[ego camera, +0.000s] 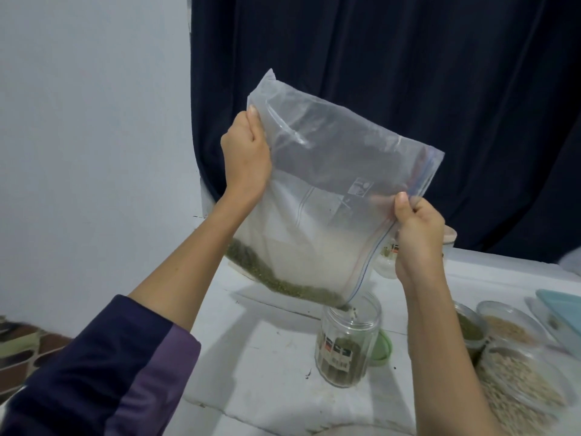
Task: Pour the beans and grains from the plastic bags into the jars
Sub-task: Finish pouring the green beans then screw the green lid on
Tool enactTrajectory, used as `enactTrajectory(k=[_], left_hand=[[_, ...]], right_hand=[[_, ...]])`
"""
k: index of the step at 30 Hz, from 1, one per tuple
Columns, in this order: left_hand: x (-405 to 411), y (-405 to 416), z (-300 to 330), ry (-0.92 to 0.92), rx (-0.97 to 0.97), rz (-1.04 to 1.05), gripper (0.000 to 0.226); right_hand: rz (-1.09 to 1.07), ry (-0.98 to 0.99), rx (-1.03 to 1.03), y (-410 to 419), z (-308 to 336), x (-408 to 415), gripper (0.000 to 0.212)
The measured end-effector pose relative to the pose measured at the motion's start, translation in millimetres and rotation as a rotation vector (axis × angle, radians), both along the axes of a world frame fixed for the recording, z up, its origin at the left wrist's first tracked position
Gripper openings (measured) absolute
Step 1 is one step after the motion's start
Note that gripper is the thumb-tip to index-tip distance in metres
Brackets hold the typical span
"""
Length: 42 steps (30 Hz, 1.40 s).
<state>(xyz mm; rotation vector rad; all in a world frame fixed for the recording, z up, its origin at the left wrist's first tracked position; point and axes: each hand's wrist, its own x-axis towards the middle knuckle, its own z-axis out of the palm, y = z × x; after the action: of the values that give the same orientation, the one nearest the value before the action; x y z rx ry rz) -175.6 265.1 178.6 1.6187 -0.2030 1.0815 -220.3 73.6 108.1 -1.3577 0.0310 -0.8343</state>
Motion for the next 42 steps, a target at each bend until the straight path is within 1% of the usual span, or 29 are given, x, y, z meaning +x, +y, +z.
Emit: enactTrajectory(k=[3,6,8,11,14,18,20,24,26,30,35,38,42], left_hand=[[1,-1,2,-0.003,0.001,-0.011,0.043],[1,-3,3,-0.010,0.006,-0.008,0.043],[1,-4,2,-0.007,0.012,-0.011,0.043],[2,-6,2,0.006,0.016,-0.006,0.043],[3,-7,2,-0.001,0.026,-0.010,0.042],[2,-5,0,-0.016,0.038,-0.022,0.040],[2,-4,-1,-0.016,0.052,-0.024,0.039],[2,-2,-1,-0.026,0.073,0.020,0.038],[3,0,-2,-0.034,0.089,0.032,0.038],[3,3,-4,-0.030,0.142,0.060,0.038],[4,7,-5,-0.025,0.172,0.079,0.037],[4,6,-3,-0.028,0.199,0.102,0.038],[4,3,-1,-0.052,0.202,0.112,0.038]], right_hand=[[-0.045,-0.024,0.015,-1,2,-1,0.029],[-0.001,-0.004,0.019,0,1,-1,0.028],[-0.046,0.002,0.039,-2,-1,0,0.028],[0.002,0.010,0.018,-1,0,1,0.026],[-0.077,0.008,0.042,-5,-2,2,0.027],[-0.044,0.034,0.044,-9,-5,3,0.023],[-0.094,0.032,0.071,-12,-6,4,0.023],[-0.070,0.040,0.056,-10,-5,3,0.025],[-0.109,0.043,0.086,-11,-6,3,0.027],[-0.106,0.050,0.114,-12,-7,4,0.017],[-0.092,0.035,0.077,-9,-6,3,0.019],[-0.109,0.036,0.104,-11,-4,2,0.018],[-0.096,0.059,0.106,-9,-4,0,0.024]])
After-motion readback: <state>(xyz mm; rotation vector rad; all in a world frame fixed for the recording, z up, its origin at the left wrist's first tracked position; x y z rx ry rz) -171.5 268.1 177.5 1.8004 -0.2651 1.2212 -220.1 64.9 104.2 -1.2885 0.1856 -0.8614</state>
